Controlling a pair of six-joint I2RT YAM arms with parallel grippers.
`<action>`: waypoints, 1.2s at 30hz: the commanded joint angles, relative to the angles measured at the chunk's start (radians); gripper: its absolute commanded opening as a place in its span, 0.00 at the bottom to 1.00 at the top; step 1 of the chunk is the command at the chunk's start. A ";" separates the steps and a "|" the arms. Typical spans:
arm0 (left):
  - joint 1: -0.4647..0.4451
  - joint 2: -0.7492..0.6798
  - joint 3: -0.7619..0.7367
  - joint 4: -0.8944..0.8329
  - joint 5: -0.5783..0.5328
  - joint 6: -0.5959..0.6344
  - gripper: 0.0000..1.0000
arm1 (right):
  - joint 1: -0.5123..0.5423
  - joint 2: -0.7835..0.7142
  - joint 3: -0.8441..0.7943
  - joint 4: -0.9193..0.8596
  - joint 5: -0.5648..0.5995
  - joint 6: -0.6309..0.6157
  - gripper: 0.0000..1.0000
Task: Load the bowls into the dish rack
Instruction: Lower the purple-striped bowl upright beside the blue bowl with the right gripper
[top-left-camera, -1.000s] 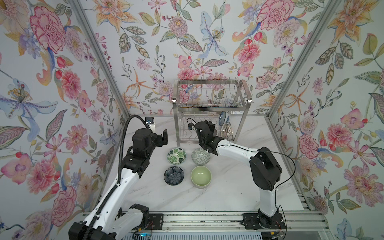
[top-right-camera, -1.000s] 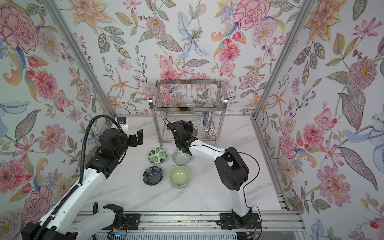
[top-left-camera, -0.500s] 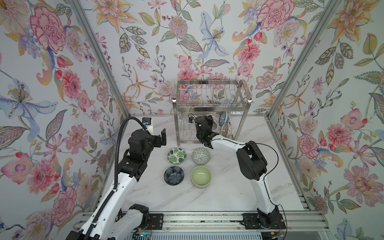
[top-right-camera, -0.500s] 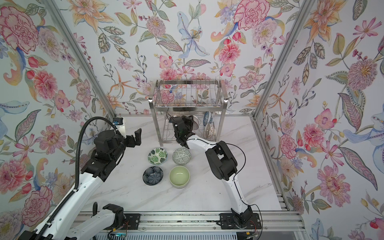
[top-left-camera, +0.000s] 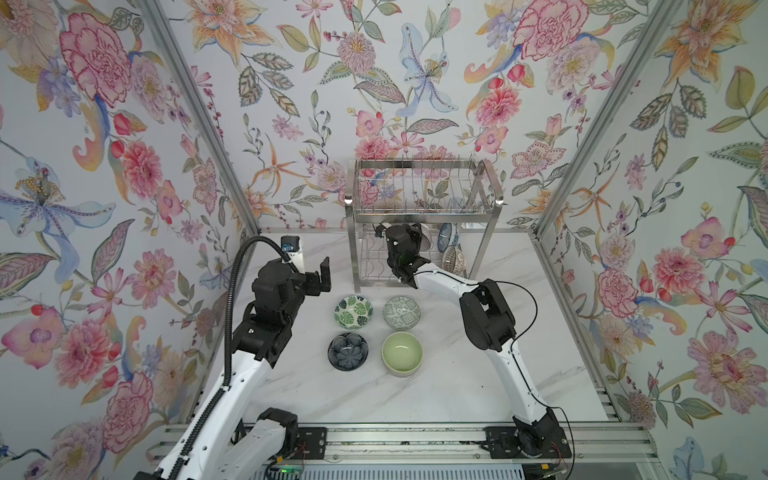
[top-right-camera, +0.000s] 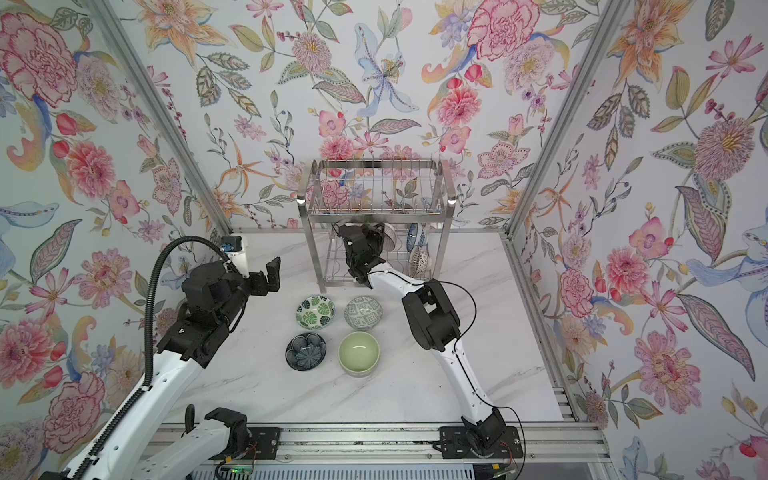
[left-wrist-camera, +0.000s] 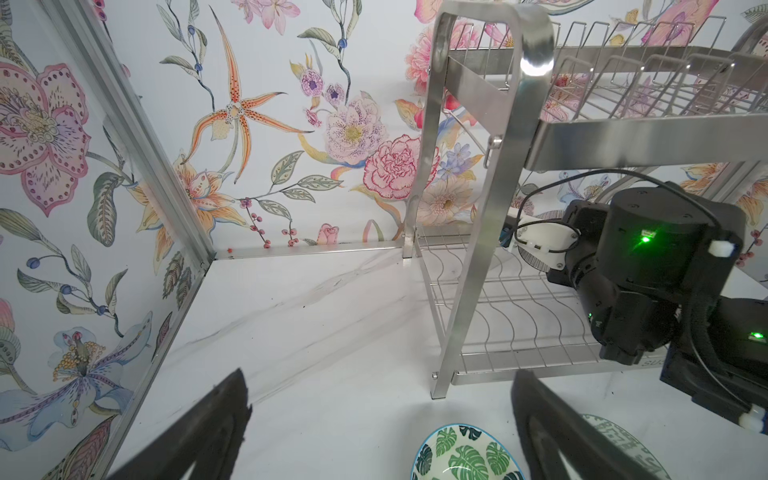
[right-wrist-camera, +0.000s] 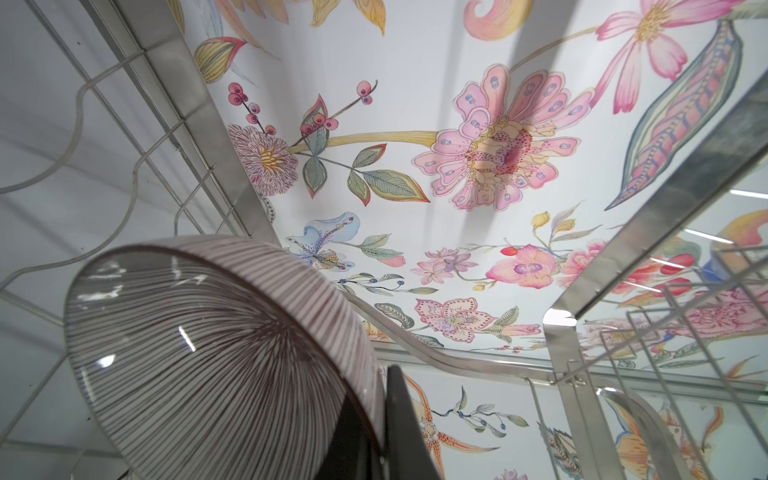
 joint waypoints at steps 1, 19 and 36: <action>0.014 -0.013 -0.014 -0.007 0.022 0.020 0.99 | -0.014 0.021 0.078 0.062 0.036 -0.013 0.00; 0.028 0.011 -0.031 0.020 0.046 0.014 0.99 | -0.094 0.164 0.266 0.007 0.055 0.051 0.00; 0.041 0.043 -0.030 0.033 0.074 0.006 0.99 | -0.105 0.232 0.323 -0.071 0.037 0.128 0.00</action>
